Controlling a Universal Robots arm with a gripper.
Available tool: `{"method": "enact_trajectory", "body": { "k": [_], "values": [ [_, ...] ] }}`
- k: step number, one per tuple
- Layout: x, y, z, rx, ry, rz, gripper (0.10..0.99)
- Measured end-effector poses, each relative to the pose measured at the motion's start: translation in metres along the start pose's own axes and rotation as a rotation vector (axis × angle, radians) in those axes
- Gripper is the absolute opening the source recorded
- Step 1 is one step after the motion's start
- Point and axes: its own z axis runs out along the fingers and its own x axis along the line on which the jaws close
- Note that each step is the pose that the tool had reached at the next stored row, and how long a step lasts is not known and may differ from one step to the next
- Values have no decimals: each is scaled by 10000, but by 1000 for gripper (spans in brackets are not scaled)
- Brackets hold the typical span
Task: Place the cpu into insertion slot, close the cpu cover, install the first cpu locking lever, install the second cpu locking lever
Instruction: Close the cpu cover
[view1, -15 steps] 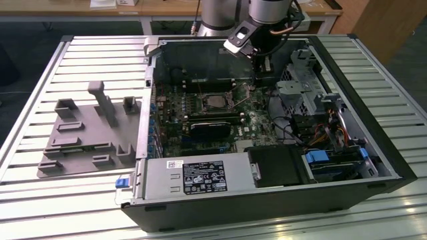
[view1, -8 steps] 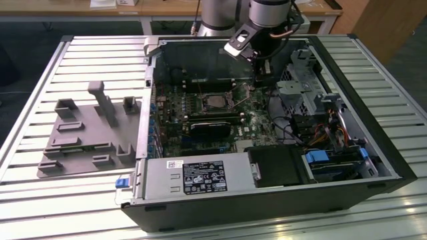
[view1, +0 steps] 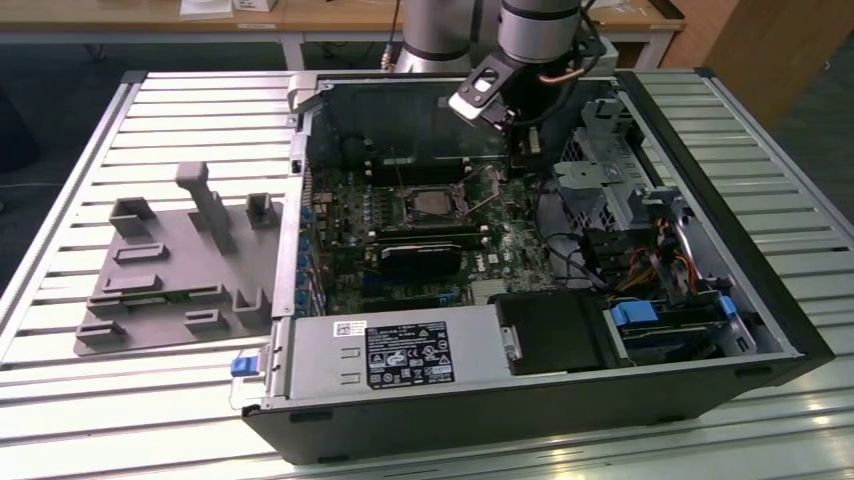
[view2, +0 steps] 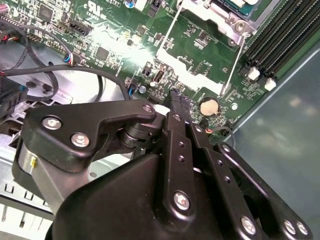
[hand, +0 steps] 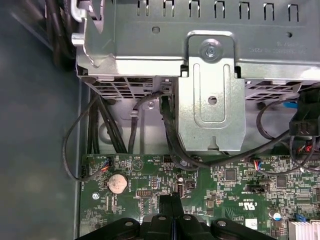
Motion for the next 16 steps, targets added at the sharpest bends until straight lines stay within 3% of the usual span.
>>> {"method": "enact_trajectory", "body": {
  "k": [9, 16],
  "values": [
    [1, 1, 25, 11, 0, 1, 102],
    [3, -2, 124, 248, -3, -5, 102]
  ]
}}
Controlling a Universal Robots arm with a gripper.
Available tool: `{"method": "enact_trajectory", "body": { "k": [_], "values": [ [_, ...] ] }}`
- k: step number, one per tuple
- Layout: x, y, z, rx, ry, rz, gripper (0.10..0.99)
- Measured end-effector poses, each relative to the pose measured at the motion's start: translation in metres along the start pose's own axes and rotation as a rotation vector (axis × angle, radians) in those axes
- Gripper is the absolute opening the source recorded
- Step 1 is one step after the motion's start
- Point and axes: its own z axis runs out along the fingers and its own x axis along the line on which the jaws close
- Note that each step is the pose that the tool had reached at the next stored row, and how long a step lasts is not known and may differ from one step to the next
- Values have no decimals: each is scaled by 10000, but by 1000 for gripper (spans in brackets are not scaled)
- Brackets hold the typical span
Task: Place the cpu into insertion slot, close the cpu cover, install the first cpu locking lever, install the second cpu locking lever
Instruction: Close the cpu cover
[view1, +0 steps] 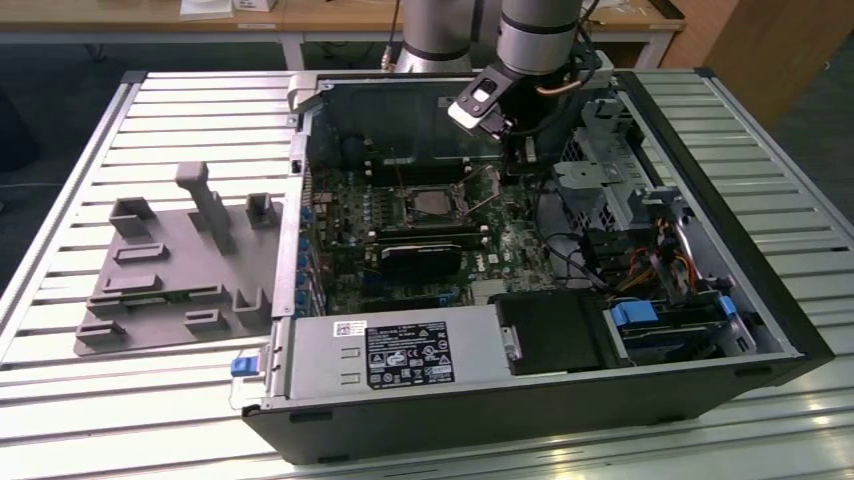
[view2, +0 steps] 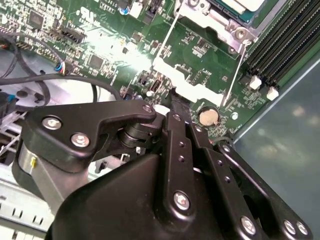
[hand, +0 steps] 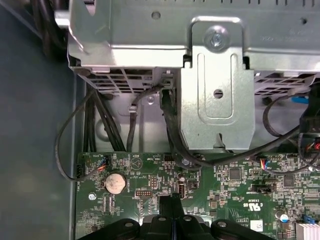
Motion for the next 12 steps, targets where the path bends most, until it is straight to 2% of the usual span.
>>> {"method": "enact_trajectory", "body": {
  "k": [2, 4, 10, 12],
  "values": [
    [1, 2, 23, 90, 3, -2, 102],
    [0, 3, 37, 150, 48, -1, 102],
    [1, 5, 40, 218, 59, -4, 102],
    [1, 7, 41, 391, 56, -7, 102]
  ]
}}
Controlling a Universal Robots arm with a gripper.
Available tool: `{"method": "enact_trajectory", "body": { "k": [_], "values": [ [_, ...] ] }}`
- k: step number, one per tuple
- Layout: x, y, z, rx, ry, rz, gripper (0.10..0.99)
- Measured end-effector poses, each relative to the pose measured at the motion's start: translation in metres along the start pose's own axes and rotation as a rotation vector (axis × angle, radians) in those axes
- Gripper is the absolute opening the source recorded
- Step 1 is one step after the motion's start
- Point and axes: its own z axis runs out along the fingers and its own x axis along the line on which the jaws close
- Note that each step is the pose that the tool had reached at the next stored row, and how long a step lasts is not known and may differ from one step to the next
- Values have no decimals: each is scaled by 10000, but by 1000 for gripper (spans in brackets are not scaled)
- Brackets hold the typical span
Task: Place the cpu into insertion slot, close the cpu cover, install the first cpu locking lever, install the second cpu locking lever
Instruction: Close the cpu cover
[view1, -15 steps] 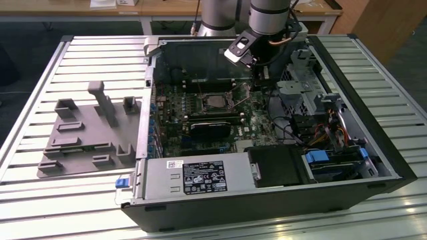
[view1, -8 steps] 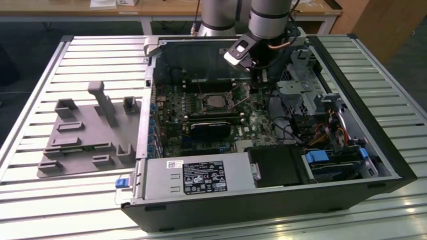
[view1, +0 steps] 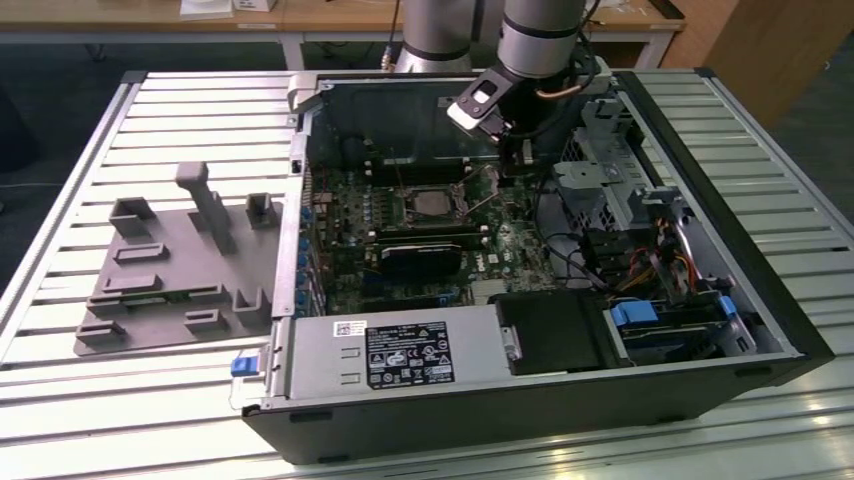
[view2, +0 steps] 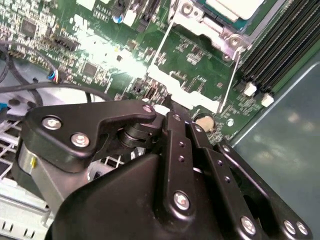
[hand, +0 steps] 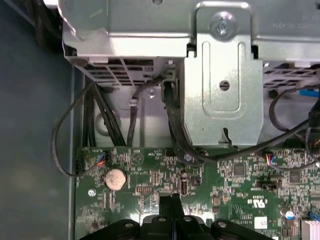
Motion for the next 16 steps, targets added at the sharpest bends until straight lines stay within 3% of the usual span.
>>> {"method": "enact_trajectory", "body": {
  "k": [5, 6, 12, 16],
  "values": [
    [0, 11, 3, 647, -9, -12, 102],
    [0, 12, 3, 711, -10, -14, 102],
    [0, 10, 3, 717, -9, -14, 102],
    [0, -35, 2, 716, -4, -15, 102]
  ]
}}
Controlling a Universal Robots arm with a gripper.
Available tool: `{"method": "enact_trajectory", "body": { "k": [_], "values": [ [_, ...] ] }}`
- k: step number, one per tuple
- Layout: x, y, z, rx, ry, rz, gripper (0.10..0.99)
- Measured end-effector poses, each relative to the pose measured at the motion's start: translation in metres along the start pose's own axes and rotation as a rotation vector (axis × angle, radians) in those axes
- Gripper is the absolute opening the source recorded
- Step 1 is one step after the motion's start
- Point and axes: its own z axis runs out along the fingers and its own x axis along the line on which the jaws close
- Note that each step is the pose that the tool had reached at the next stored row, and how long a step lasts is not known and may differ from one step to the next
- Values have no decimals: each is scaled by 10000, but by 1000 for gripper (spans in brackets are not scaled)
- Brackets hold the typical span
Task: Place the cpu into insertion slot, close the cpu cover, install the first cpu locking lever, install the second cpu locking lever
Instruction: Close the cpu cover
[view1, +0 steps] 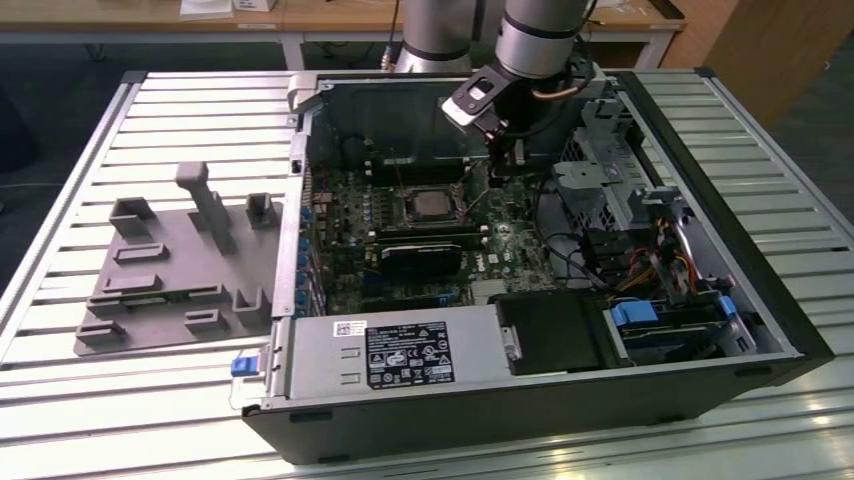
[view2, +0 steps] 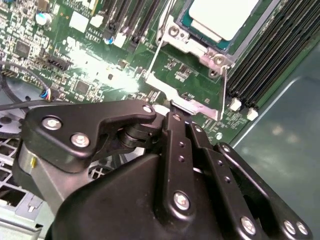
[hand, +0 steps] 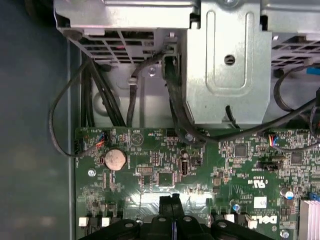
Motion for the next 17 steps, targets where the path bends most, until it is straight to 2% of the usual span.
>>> {"method": "enact_trajectory", "body": {
  "k": [5, 17],
  "values": [
    [-1, -84, 4, -12, 0, 1, 102],
    [-4, -309, 16, -110, 3, 4, 102]
  ]
}}
